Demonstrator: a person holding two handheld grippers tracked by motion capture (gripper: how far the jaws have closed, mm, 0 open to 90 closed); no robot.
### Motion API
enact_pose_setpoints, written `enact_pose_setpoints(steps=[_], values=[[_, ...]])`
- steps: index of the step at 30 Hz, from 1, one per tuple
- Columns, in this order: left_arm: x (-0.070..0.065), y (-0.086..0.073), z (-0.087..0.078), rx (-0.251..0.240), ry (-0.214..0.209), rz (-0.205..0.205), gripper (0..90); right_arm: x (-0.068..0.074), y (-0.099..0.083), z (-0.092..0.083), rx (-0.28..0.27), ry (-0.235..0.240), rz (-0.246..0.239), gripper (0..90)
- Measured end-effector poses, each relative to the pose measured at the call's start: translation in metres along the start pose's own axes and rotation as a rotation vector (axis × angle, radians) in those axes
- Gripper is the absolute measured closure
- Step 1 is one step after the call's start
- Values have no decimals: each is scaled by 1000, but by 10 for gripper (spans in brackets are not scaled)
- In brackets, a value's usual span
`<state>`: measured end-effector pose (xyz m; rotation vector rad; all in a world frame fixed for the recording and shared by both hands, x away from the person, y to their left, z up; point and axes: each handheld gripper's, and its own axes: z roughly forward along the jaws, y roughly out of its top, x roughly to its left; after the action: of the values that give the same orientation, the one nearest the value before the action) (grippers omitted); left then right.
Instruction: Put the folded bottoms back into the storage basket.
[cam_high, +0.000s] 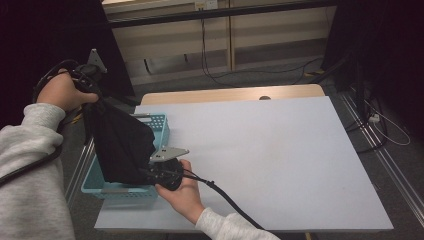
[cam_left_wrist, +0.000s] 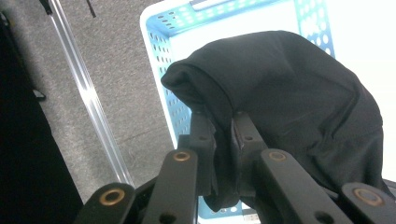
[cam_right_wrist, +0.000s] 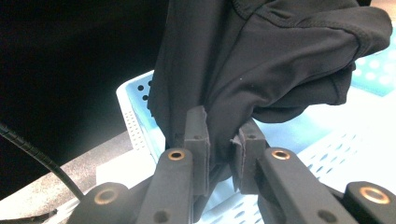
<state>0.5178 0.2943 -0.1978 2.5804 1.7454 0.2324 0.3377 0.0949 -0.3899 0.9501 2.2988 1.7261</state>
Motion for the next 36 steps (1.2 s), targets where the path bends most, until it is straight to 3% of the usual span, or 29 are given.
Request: enact_pose_setpoints(steps=[7, 8, 10, 11, 12, 13, 16, 21, 36], values=[[4, 6, 8, -5, -10, 0, 818, 0, 0, 5, 8, -9, -12, 795], [5, 7, 10, -24, -10, -9, 816, 0, 0, 6, 11, -11, -12, 789], [8, 8, 17, -74, 15, -6, 769, 0, 0, 9, 23, -26, -10, 664], [9, 8, 19, -93, 33, 4, 710, 0, 0, 11, 32, -39, -26, 526], [11, 7, 23, -141, 46, -8, 658, 1, 0, 12, 49, -46, -46, 440], [12, 6, 25, -159, 37, -12, 600, 1, 1, 10, 73, -83, -91, 416], [12, 1, 32, -162, 36, 29, 490, -2, 4, 0, 54, -99, -103, 406], [11, -8, 41, -176, -25, 45, 380, -11, 10, -17, 35, -105, -81, 365], [-5, -17, 48, -219, -91, 56, 331, -43, 4, -60, 20, -137, -67, 301]])
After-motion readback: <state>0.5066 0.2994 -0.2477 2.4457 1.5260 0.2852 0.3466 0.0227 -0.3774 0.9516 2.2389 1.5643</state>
